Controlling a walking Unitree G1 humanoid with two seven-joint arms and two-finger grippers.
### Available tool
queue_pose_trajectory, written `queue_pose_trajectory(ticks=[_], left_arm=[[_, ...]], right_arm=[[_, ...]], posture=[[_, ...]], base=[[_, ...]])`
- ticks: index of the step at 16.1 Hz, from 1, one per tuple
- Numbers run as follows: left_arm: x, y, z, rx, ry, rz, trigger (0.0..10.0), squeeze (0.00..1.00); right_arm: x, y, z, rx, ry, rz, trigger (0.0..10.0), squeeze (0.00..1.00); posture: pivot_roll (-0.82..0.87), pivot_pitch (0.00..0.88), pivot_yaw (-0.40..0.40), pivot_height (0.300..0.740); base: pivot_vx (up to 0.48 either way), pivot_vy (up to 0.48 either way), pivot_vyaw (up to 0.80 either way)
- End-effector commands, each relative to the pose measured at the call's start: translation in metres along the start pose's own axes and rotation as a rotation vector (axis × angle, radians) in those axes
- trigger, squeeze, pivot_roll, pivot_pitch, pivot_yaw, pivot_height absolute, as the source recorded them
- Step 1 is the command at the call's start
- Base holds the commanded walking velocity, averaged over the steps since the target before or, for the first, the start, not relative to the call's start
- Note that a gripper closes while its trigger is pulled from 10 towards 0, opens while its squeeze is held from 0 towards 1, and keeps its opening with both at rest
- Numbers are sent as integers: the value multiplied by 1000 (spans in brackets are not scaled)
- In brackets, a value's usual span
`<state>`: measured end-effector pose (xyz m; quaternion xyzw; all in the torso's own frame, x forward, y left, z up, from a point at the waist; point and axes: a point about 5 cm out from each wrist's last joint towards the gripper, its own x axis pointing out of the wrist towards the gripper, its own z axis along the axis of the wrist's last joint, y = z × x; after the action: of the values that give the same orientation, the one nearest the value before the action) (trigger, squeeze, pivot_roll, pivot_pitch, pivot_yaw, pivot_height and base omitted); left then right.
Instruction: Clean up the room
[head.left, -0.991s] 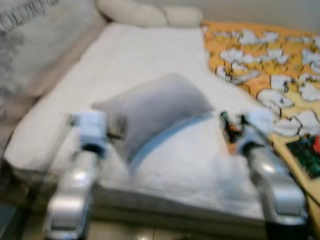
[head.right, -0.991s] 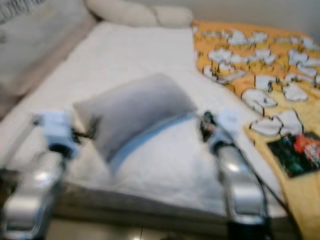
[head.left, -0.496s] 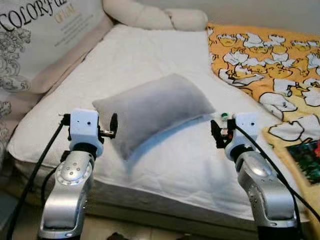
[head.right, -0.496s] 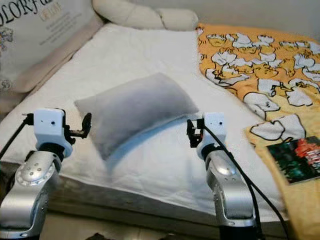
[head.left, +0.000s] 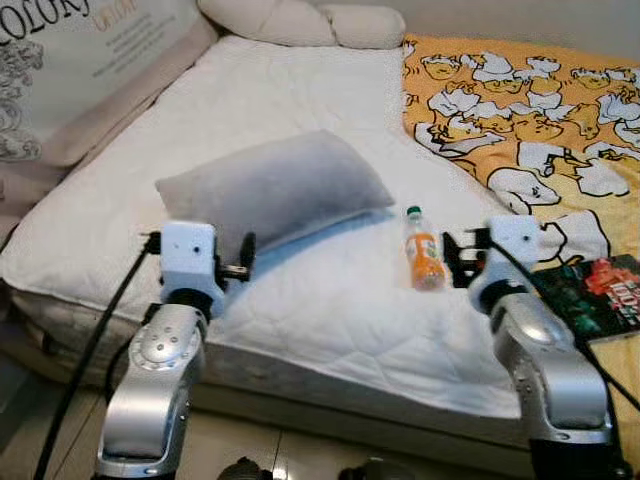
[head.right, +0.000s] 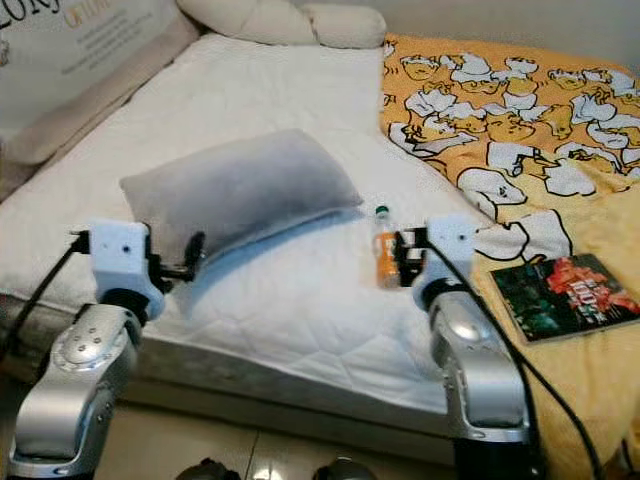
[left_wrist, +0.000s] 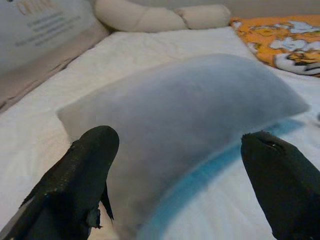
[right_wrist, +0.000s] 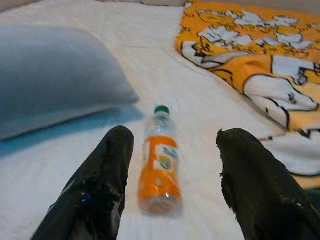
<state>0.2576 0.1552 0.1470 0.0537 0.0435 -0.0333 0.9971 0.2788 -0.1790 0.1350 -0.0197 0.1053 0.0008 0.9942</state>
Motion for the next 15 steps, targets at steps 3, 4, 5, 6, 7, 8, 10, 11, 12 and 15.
queue_pose_trajectory(ticks=[3, 4, 5, 6, 7, 8, 10, 11, 12, 15], left_arm=[[-6, -7, -1, 34, 4, -67, 10000, 0], [-7, -5, -1, 33, 9, -59, 10000, 0], [-7, -5, -1, 33, 9, -59, 10000, 0], [-7, -5, -1, 33, 9, -59, 10000, 0], [-7, -5, -1, 33, 9, -59, 10000, 0], [-7, -5, -1, 33, 9, -59, 10000, 0], [-4, 10, 8, 88, -16, -60, 10000, 0], [-3, 12, 13, 121, -26, -80, 10000, 0], [-2, 12, 15, 126, -29, -99, 10000, 0], [-3, 9, 21, 145, -31, -174, 10000, 0]], right_arm=[[-1, 2, 3, 37, -10, 30, 10000, 1000], [0, 3, 4, 50, -12, 38, 10000, 1000], [0, 3, 4, 50, -12, 38, 10000, 1000], [0, 3, 4, 50, -12, 38, 10000, 1000], [0, 3, 4, 50, -12, 38, 10000, 1000], [0, 3, 4, 50, -12, 38, 10000, 1000], [39, 0, 9, 1, 96, 45, 10000, 1000], [59, 2, 14, -20, 120, 45, 10000, 1000], [67, 3, 15, -35, 140, 43, 10000, 1000], [90, 3, 19, -22, 181, 40, 10000, 1000]], posture=[[-44, 78, -45, 740], [-44, 80, -46, 740], [-44, 80, -46, 740], [-44, 80, -46, 740], [-44, 80, -46, 740], [-44, 80, -46, 740], [-33, 106, -27, 740], [-26, 125, -21, 740], [-21, 145, -19, 740], [-10, 203, -19, 740]], base=[[0, 0, 0], [0, 0, 0], [0, 0, 0], [0, 0, 0], [0, 0, 0], [0, 0, 0], [0, 0, 0], [0, 0, 0], [0, 0, 0], [0, 0, 0]])
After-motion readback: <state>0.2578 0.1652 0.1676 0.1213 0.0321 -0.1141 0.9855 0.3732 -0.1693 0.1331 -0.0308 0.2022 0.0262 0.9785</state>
